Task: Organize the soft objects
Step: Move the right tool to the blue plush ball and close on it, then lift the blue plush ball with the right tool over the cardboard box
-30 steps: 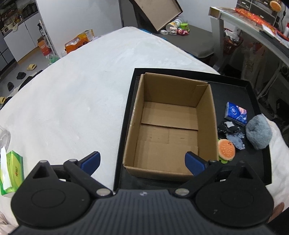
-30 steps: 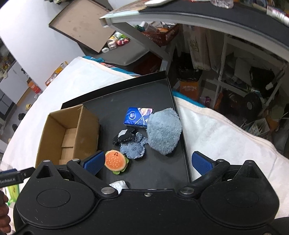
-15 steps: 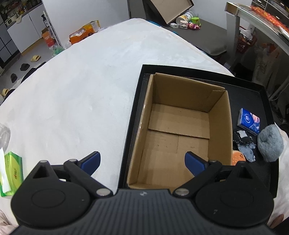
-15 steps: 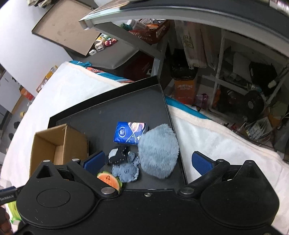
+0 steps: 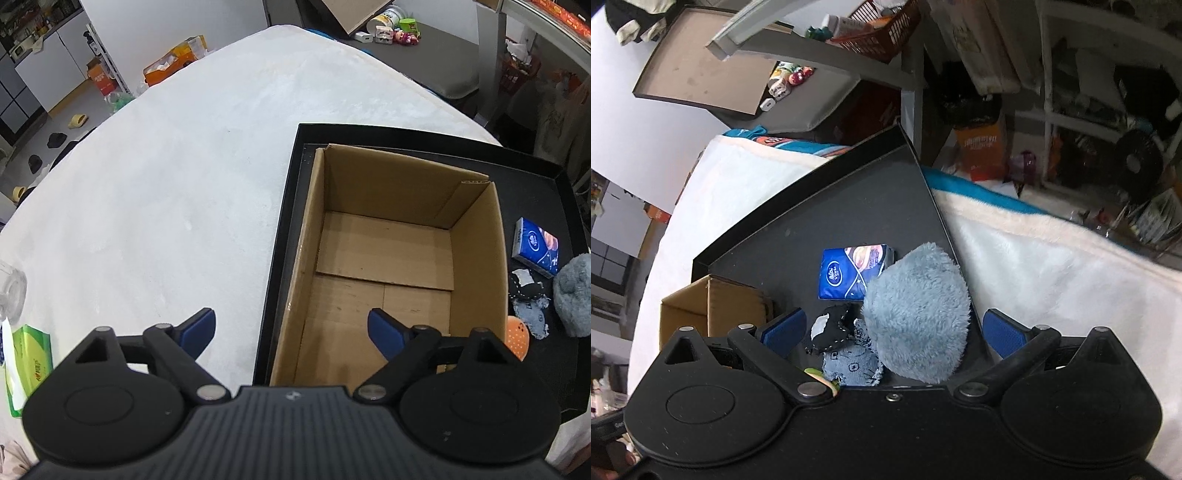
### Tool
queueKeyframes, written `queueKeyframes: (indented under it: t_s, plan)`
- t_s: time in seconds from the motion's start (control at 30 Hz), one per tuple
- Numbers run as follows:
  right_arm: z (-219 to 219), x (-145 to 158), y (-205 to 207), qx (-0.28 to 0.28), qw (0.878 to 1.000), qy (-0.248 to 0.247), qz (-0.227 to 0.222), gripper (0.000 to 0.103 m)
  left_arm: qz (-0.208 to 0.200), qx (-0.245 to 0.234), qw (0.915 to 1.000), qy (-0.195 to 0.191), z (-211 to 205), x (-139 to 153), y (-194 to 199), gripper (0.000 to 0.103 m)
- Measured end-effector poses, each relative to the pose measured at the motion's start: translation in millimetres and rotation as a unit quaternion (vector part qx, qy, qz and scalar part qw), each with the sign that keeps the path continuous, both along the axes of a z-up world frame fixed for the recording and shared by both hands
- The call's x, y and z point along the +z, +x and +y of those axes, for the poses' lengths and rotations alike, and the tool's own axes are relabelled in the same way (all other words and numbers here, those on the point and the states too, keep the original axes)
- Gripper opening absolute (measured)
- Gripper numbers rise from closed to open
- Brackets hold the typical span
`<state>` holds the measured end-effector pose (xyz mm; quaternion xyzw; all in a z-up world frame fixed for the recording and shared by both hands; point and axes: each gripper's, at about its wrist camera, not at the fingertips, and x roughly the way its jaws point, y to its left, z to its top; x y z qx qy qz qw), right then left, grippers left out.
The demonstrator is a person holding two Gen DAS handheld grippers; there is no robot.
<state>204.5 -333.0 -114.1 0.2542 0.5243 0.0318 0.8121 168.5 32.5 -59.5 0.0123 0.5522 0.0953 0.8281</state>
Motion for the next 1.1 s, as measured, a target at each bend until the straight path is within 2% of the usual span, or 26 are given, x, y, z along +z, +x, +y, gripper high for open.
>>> queueKeyframes:
  t_s: [0.1, 0.17, 0.27, 0.33, 0.4, 0.43, 0.47, 0.53, 0.63, 0.77, 0.9, 1.1]
  plan:
    - [2.9, -5.5, 3.4, 0.005, 1.0, 0.001, 0.004, 0.102, 0.004, 0.001, 1.0, 0.004, 0.3, -3.0, 2.2, 0.083]
    - [5.4, -8.9, 5.2, 0.011, 1.0, -0.011, 0.007, 0.097, 0.009, -0.001, 0.9999, 0.009, -0.6, -6.9, 3.6, 0.074]
    - [6.7, -17.7, 6.6, 0.014, 0.999, -0.025, 0.027, 0.085, 0.013, 0.001, 0.9998, 0.016, 0.1, -12.4, 4.1, 0.068]
    - [8.9, -21.3, 5.8, 0.022, 0.999, -0.035, 0.032, 0.073, 0.017, 0.002, 0.9997, 0.017, 0.8, -15.7, 3.6, 0.065]
    - [12.0, -23.1, 4.8, 0.032, 0.998, -0.044, 0.033, 0.061, 0.019, 0.0, 0.9997, 0.016, 0.8, -18.5, 3.0, 0.058]
    - [12.8, -23.5, 4.7, 0.034, 0.998, -0.047, 0.035, 0.059, 0.021, -0.002, 0.9997, 0.015, 0.9, -19.9, 2.8, 0.052]
    - [13.2, -23.3, 4.3, 0.034, 0.998, -0.048, 0.034, 0.058, 0.023, -0.003, 0.9996, 0.012, 1.0, -21.3, 3.0, 0.046]
    - [13.2, -21.4, 3.1, 0.035, 0.998, -0.051, 0.032, 0.056, 0.025, -0.005, 0.9996, 0.007, 1.8, -22.4, 2.3, 0.039]
    - [13.3, -19.0, 1.2, 0.036, 0.997, -0.057, 0.034, 0.055, 0.022, -0.005, 0.9997, 0.003, 3.0, -21.8, 1.2, 0.033]
    - [15.3, -12.8, -1.6, 0.039, 0.997, -0.068, 0.03, 0.055, 0.025, -0.004, 0.9996, -0.014, 4.9, -23.0, -1.7, 0.021]
    - [17.1, -3.6, -5.3, 0.041, 0.996, -0.072, 0.016, 0.055, 0.02, -0.017, 0.9996, -0.014, 2.8, -22.5, -5.6, 0.018]
    - [19.3, 11.4, -10.2, 0.038, 0.997, -0.071, -0.002, 0.055, 0.018, -0.018, 0.999, -0.037, 8.9, -20.1, -8.0, 0.012]
